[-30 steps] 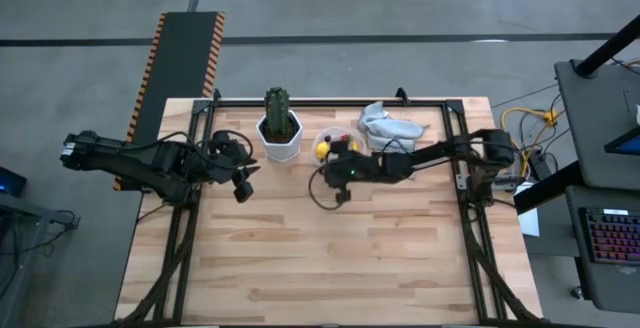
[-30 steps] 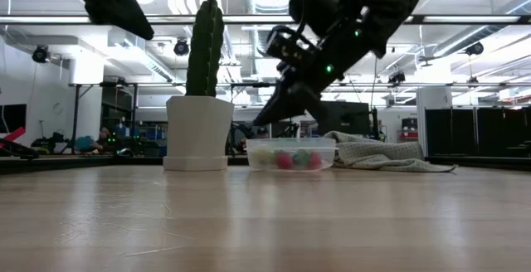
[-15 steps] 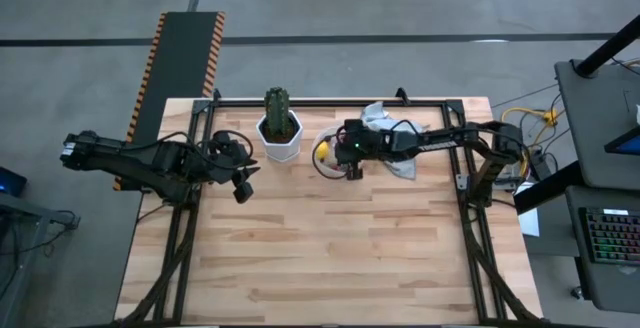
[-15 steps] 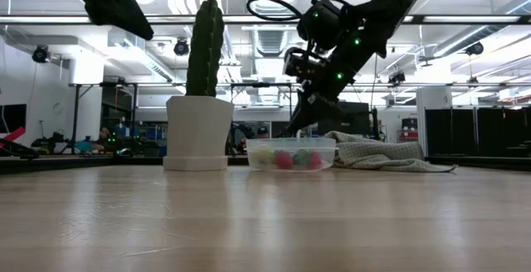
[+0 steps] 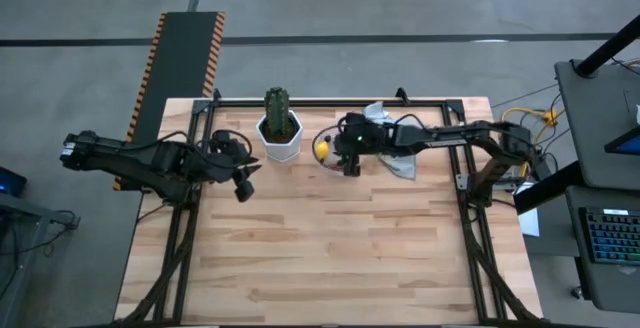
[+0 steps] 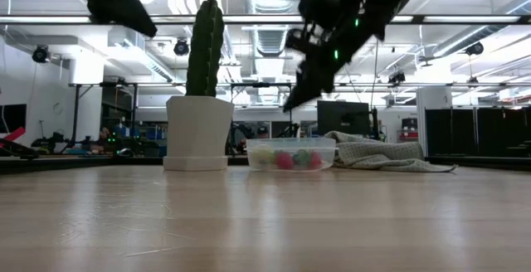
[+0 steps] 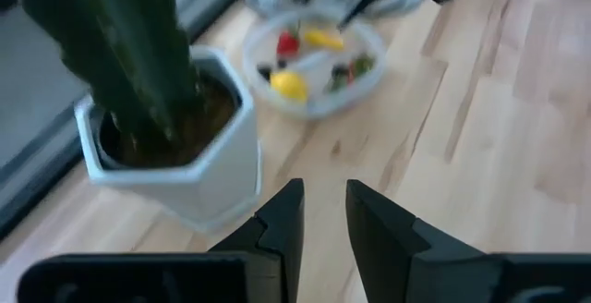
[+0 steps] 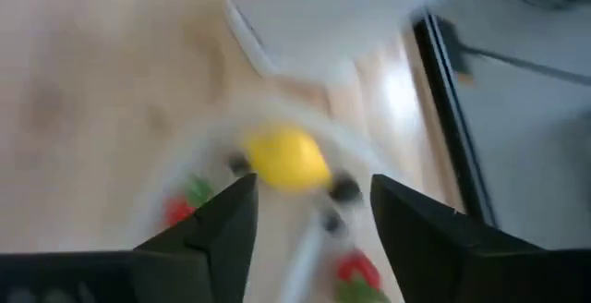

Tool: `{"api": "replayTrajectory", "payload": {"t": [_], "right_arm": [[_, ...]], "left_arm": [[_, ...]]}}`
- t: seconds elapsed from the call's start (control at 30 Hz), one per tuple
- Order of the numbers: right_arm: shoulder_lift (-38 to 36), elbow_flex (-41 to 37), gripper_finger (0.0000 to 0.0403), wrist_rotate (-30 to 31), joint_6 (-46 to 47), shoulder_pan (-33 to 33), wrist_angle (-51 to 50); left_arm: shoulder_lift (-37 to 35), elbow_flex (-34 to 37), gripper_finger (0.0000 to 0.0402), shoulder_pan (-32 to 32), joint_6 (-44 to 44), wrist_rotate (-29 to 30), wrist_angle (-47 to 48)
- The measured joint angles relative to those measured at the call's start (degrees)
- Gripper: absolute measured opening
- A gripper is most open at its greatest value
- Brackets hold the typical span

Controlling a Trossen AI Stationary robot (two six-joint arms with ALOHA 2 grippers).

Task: Pick and placing Produce into tupperware
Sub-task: Return to Home Position

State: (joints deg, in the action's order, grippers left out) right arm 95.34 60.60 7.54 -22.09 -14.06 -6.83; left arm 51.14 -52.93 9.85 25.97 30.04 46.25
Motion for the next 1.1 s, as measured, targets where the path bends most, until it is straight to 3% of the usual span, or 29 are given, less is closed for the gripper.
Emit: {"api": "replayTrajectory", "payload": {"t": [0.17,0.37,0.43,0.6,0.77,0.87,1.1], "right_arm": [[-8.55,3.57,0.0207,-13.86,6.74,0.58,-5.40],[-25.93,3.06,0.0207,-14.86,6.94,6.58,-12.09],[-33.30,1.50,0.0207,-12.45,7.61,9.86,-13.55],[-52.32,-4.25,0.0207,0.61,11.51,20.25,-21.10],[-68.74,-14.93,0.0207,4.85,17.73,28.14,-19.99],[-75.91,-22.27,0.0207,10.02,20.01,30.59,-18.92],[-84.58,-37.58,0.0207,10.97,15.95,31.26,-5.75]], "left_arm": [[-1.58,-1.24,0.0069,0.29,-5.51,-1.74,-7.12],[-5.62,-2.73,0.0069,5.63,-14.76,-3.61,-14.25],[-8.08,-2.75,0.0069,8.29,-16.61,-3.58,-15.35],[-14.19,-0.83,0.0069,15.63,-20.98,-0.78,-15.30],[-20.56,5.68,0.0069,19.63,-24.99,0.70,-19.14],[-23.85,11.29,0.0069,20.04,-26.56,0.75,-23.69],[-26.99,24.69,0.0069,20.12,-29.45,0.94,-37.39]]}}
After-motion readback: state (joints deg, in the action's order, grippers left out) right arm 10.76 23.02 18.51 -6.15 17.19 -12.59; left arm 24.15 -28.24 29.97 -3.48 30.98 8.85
